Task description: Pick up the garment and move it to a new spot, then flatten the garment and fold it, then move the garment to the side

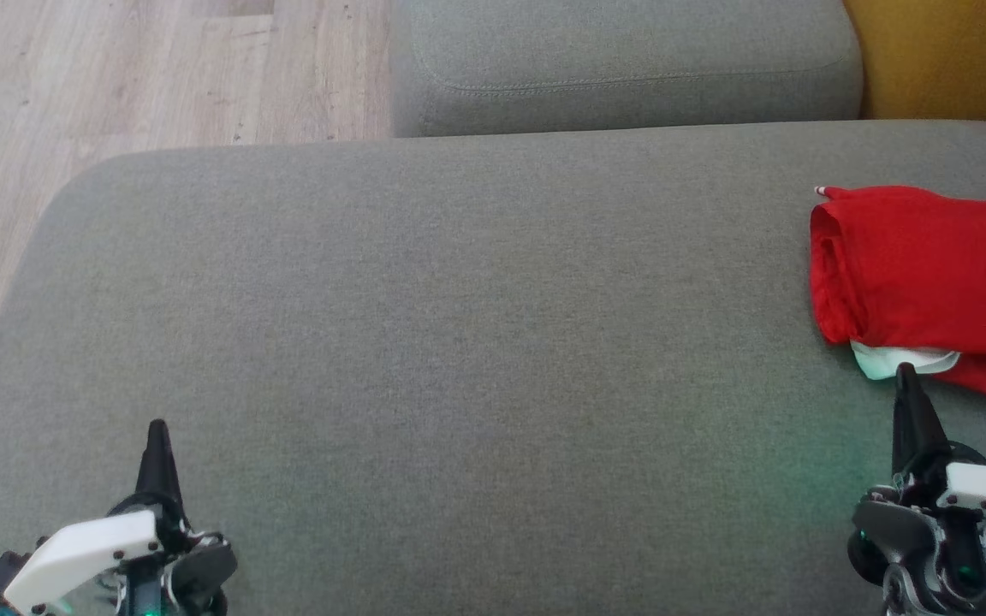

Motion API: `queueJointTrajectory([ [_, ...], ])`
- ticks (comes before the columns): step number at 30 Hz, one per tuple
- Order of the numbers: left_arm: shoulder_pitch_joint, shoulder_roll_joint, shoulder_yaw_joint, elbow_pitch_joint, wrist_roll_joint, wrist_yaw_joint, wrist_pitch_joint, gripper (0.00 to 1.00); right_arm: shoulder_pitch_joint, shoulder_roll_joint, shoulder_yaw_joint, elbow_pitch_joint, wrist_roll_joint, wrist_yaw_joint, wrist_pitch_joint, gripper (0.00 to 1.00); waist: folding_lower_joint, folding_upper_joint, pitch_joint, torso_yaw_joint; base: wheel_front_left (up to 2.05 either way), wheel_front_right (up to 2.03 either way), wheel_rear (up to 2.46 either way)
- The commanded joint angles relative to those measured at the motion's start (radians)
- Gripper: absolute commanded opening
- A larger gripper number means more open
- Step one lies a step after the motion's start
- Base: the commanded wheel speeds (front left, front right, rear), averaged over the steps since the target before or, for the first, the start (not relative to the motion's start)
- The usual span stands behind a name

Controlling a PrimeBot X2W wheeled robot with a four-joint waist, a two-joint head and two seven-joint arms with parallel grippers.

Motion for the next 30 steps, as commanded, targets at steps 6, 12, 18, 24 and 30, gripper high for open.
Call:
queueJointTrajectory([
  [6,-0.052,0.005,0.04,-0.037,-0.005,-0.007,0.007,0.0,-0.053,-0.013,0.016,-0.039,0.006,0.007,0.01,0.0,0.0,0.0,0.0,0.0,0.0,0.0,0.0],
  [12,-0.052,0.005,0.04,-0.037,-0.005,-0.007,0.007,0.0,-0.053,-0.012,0.014,-0.039,0.005,0.007,0.011,0.0,0.0,0.0,0.0,0.0,0.0,0.0,0.0],
  [18,-0.052,0.005,0.04,-0.037,-0.005,-0.007,0.007,0.0,-0.053,-0.01,0.012,-0.039,0.003,0.007,0.013,0.0,0.0,0.0,0.0,0.0,0.0,0.0,0.0],
  [24,-0.052,0.005,0.04,-0.037,-0.005,-0.007,0.007,0.0,-0.053,-0.009,0.01,-0.039,0.001,0.007,0.014,0.0,0.0,0.0,0.0,0.0,0.0,0.0,0.0],
  [30,-0.052,0.005,0.04,-0.037,-0.005,-0.007,0.007,0.0,-0.053,-0.008,0.009,-0.039,0.0,0.007,0.016,0.0,0.0,0.0,0.0,0.0,0.0,0.0,0.0],
])
